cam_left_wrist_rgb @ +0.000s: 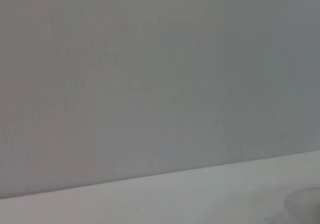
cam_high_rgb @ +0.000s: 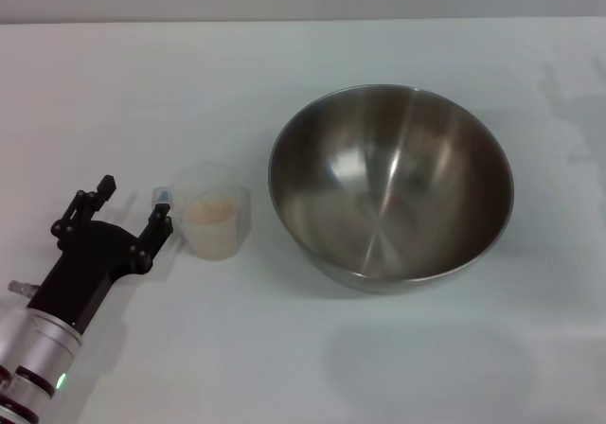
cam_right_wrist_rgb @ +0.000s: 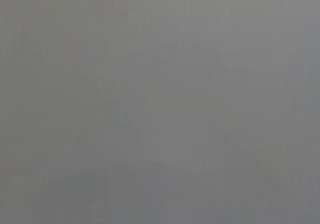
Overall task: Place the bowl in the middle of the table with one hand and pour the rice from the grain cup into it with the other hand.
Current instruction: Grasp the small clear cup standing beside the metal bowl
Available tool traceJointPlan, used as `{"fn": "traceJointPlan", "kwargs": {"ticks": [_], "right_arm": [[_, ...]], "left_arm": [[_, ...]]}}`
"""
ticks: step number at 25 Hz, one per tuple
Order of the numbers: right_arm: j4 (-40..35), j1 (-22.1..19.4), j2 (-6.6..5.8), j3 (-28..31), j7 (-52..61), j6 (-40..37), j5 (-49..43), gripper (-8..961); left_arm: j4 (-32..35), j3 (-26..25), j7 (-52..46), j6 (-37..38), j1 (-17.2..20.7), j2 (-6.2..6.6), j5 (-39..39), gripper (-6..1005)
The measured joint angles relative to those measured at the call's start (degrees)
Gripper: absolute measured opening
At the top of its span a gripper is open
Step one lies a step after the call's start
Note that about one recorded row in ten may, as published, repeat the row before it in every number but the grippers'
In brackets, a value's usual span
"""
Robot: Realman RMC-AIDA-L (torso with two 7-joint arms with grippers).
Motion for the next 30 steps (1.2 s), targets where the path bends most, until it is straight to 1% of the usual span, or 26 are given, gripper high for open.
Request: {"fn": "traceJointPlan", "kwargs": {"ticks": [5, 15, 26, 30], "right_arm": [[-0.1, 0.0, 0.08, 0.0, 0.0, 0.0, 0.0, 708], [-0.1, 0.1, 0.06, 0.0, 0.2, 0.0, 0.0, 708], [-0.1, 0.0, 0.14, 0.0, 0.4, 0.0, 0.0, 709], [0.1, -0.2, 0.15, 0.0, 0.4, -0.3, 0.0, 709]], "left_arm": [[0.0, -1.5, -0.2, -0.6, -0.1, 0.01, 0.0, 661], [-0.1, -2.2, -0.3, -0.6, -0.1, -0.02, 0.0, 659], [-0.6, -1.8, 0.0, -1.4, -1.0, -0.21, 0.2, 425], [-0.7, -1.7, -0.1, -1.4, -1.1, -0.25, 0.3, 266]]}}
